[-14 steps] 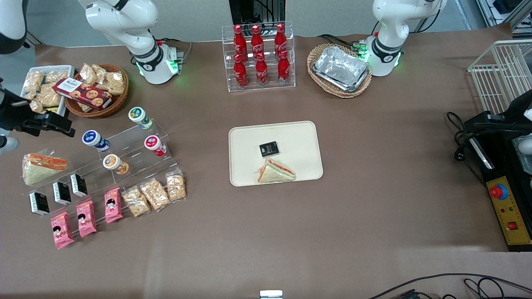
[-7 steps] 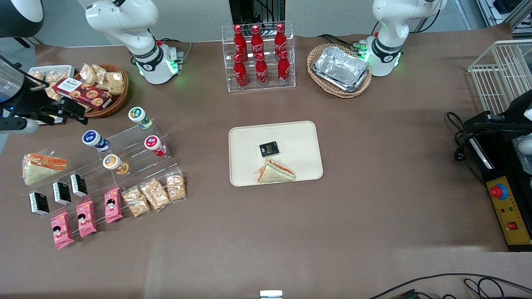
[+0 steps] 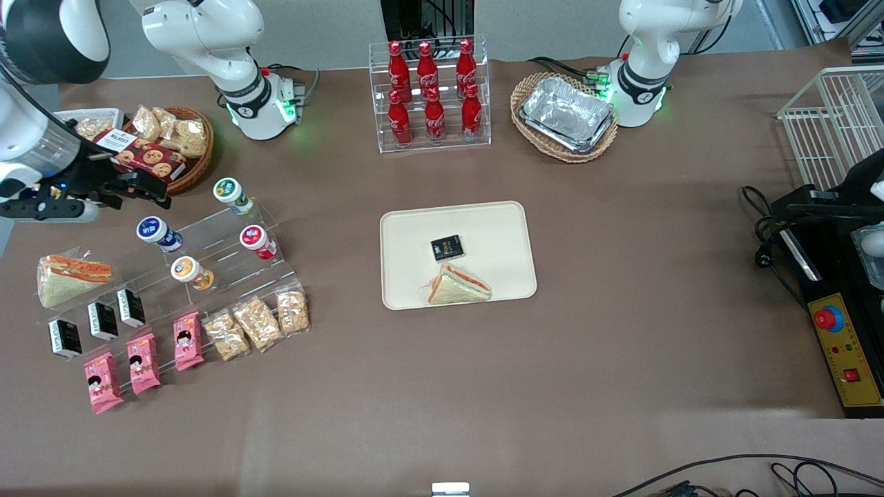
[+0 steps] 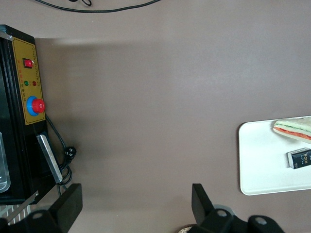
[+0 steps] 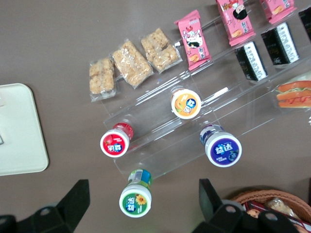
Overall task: Place green gum on tray
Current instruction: 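Lower the open right gripper around the green-lidded gum bottle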
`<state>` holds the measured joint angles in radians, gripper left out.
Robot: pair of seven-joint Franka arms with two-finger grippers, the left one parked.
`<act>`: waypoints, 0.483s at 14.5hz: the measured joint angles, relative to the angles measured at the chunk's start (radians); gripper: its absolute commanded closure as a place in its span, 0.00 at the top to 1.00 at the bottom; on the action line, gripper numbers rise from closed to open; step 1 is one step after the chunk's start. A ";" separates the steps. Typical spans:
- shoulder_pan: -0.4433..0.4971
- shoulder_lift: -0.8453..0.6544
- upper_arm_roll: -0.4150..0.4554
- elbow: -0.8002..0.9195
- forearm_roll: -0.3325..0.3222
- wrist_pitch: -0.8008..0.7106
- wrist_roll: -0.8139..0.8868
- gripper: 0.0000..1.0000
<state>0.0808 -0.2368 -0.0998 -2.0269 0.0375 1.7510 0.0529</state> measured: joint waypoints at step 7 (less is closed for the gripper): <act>0.002 -0.090 0.003 -0.270 0.003 0.195 0.006 1.00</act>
<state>0.0824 -0.3267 -0.0967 -2.2973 0.0402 1.9456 0.0587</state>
